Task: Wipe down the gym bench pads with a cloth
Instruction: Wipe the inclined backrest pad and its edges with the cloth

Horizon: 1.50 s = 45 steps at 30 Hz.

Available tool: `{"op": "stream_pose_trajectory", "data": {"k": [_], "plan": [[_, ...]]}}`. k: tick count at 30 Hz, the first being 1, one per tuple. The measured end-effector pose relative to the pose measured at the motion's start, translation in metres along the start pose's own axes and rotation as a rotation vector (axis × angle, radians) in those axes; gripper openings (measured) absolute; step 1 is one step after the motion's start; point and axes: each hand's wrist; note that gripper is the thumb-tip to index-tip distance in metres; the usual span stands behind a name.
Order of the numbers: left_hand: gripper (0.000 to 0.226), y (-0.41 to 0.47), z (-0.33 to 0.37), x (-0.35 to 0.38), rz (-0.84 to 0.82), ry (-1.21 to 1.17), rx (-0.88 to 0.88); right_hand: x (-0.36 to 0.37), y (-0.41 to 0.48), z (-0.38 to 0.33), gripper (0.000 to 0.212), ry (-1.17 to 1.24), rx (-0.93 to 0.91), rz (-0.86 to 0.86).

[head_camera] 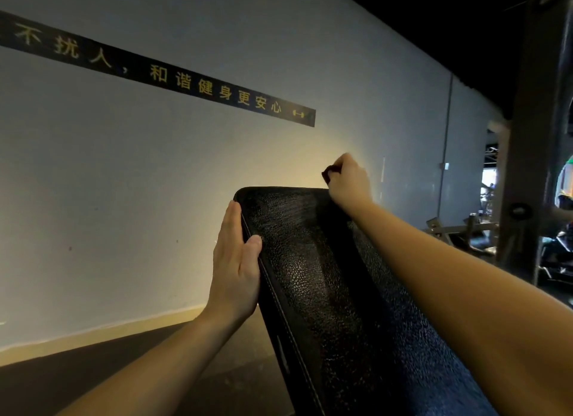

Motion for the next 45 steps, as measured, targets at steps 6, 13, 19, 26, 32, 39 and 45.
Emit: {"op": "stream_pose_trajectory", "data": {"k": [6,13,19,26,32,39,45], "plan": [[0.068,-0.001,0.001,0.001,0.002,-0.011,-0.001,-0.018,-0.085,-0.03,0.017,0.102,-0.594,-0.108],[0.07,-0.001,0.001,0.001,0.001,-0.009,0.001,-0.025,-0.092,0.01,0.036,-0.037,-0.683,-0.079],[0.069,0.0,0.0,0.001,0.006,-0.014,-0.002,-0.007,-0.051,0.011,0.031,-0.012,-0.6,-0.079],[0.068,-0.001,0.001,0.001,0.016,-0.033,0.001,0.006,-0.071,-0.039,0.031,0.009,-0.734,-0.092],[0.07,-0.001,0.001,0.002,0.002,-0.037,-0.015,0.006,-0.028,0.013,0.031,-0.117,-0.108,-0.009],[0.07,0.0,0.0,0.001,0.006,-0.017,-0.01,-0.011,-0.027,0.038,0.028,-0.089,-0.191,-0.064],[0.07,0.001,0.001,0.0,0.023,-0.021,-0.021,-0.029,-0.096,0.008,0.026,-0.077,-0.301,-0.031]]}}
Point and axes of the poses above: each hand's wrist, its own y-axis towards the middle knuckle, its own x-axis out of the palm, z = x × y, and after that the axes turned 12 degrees about -y, right-handed
